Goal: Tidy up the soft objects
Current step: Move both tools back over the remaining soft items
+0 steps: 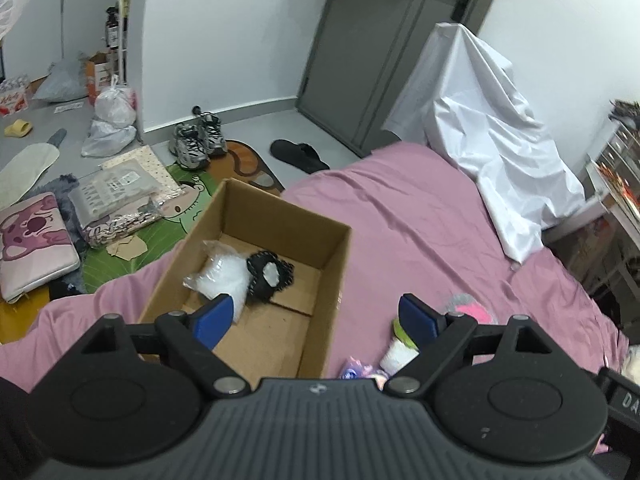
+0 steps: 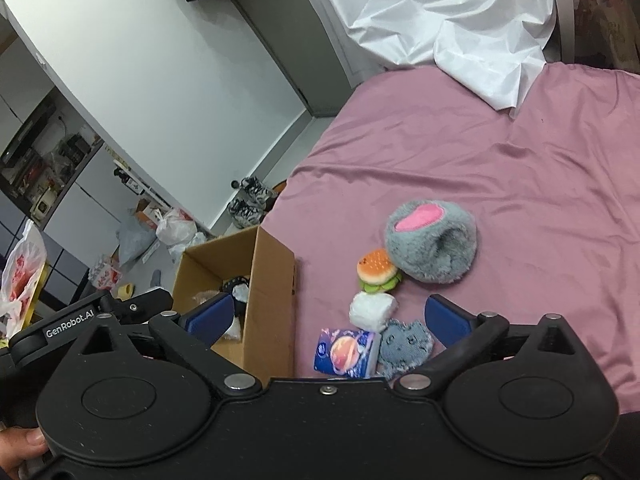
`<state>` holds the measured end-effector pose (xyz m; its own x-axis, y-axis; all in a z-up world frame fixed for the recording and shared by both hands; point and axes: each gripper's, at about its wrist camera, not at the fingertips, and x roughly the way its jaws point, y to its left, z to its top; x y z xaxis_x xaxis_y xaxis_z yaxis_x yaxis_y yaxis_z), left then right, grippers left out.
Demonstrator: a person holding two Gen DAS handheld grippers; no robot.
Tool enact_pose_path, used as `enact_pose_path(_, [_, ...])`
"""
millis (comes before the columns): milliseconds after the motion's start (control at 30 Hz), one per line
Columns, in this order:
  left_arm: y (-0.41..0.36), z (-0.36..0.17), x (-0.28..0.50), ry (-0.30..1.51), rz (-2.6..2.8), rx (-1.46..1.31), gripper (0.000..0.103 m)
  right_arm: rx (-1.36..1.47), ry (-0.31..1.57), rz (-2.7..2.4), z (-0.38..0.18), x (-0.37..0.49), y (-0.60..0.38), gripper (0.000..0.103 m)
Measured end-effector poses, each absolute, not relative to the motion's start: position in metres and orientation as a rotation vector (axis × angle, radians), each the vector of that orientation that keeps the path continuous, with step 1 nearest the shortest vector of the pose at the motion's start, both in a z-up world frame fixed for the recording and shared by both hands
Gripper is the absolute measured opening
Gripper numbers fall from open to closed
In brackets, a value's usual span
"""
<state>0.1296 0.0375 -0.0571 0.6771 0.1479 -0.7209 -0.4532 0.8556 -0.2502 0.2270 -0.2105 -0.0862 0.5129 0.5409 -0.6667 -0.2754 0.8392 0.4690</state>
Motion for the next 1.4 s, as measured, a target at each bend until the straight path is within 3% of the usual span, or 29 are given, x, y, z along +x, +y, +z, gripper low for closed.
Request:
enact_pose_path(967, [-0.023,-0.072,0.122,0.860,0.325,-0.352,0.089,0.118,0.971,0.557,-0.097,0.226,-0.236,0.103])
enact_pose_path(1400, [-0.048,-0.093,0.128,0.869,0.257,-0.335,0.083,0.236,1.045,0.520,-0.123,0.245,-0.248,0.103])
